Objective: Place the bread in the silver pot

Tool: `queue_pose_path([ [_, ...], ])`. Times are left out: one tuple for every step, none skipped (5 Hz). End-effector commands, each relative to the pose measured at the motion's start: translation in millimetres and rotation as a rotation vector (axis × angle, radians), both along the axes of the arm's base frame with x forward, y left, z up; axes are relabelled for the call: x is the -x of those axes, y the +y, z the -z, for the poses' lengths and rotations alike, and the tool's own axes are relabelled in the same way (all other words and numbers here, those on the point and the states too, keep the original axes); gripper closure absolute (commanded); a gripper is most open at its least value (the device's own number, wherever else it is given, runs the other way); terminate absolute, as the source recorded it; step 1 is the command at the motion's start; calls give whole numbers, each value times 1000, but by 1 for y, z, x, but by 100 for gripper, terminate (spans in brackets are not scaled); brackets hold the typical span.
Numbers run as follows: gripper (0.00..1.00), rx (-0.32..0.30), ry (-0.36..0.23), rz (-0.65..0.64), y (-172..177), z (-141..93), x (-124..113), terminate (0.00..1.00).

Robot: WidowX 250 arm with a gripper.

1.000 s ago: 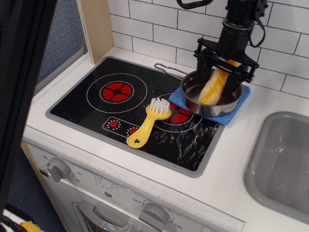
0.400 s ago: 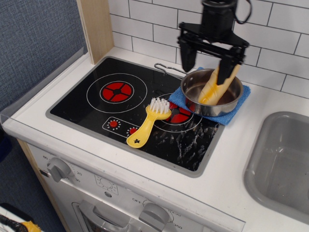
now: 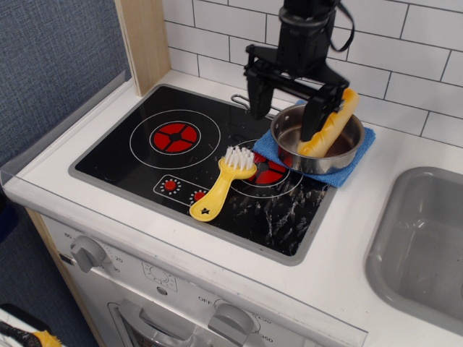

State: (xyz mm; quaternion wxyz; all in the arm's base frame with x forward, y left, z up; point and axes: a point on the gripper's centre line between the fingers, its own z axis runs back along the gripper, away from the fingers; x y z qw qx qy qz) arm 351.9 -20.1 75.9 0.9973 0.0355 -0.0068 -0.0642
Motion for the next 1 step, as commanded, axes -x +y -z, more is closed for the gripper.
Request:
queue_pose_path([
  [0, 2, -69, -4, 1, -23, 2, 100],
])
